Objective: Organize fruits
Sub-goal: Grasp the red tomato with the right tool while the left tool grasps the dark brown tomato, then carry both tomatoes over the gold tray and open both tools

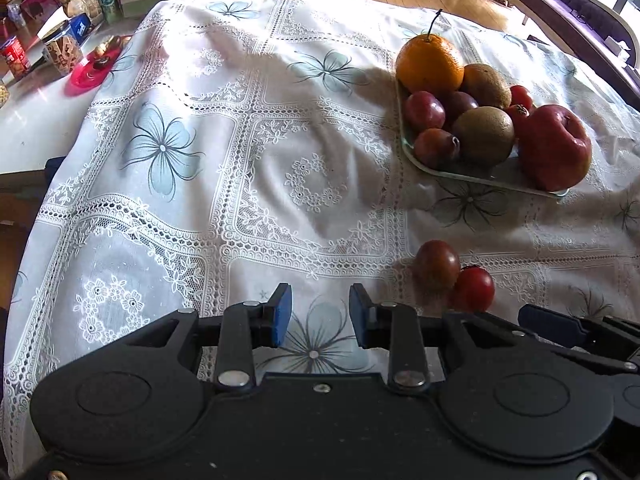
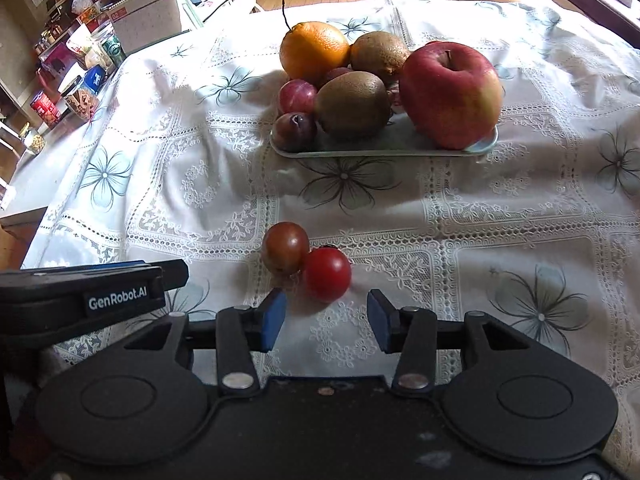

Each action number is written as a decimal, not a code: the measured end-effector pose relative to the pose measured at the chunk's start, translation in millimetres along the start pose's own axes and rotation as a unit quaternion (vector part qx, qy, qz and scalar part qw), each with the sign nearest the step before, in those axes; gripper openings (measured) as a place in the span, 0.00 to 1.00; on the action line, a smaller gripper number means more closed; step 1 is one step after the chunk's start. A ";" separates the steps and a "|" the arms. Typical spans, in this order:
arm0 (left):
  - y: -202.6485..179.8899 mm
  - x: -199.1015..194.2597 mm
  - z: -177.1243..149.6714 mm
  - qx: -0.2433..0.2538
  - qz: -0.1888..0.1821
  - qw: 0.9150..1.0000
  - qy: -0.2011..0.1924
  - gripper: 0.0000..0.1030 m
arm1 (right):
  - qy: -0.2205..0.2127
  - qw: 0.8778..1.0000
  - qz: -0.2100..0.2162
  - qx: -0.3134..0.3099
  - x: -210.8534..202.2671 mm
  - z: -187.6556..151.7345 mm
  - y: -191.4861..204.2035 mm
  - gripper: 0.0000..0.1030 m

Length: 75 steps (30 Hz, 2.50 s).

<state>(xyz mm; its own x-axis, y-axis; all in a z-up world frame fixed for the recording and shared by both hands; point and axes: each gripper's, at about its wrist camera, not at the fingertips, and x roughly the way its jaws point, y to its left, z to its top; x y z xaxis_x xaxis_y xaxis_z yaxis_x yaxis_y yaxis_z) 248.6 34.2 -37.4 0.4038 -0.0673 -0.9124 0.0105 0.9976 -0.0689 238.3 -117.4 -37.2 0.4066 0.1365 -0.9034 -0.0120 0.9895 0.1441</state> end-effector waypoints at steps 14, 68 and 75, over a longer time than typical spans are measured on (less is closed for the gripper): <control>4.4 0.7 3.7 0.001 -0.018 1.000 -0.006 0.38 | -0.009 1.000 -0.018 -0.019 23.8 5.5 8.0 0.32; -71.1 52.3 14.0 0.029 0.016 0.999 0.006 0.41 | -0.071 0.997 -0.019 0.028 -52.7 -31.0 -77.7 0.48; -75.1 48.8 8.3 0.032 0.018 0.999 0.008 0.41 | -0.034 0.998 -0.045 0.025 -15.7 -33.3 -71.7 0.52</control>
<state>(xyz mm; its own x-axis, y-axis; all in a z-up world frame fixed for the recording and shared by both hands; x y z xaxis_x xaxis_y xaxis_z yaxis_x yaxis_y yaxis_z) 275.1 -43.8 -73.3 0.3898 -0.0309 -0.9204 0.0552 0.9984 -0.0101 202.4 -188.9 -46.7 0.4643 0.0423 -0.8847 0.0720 0.9938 0.0853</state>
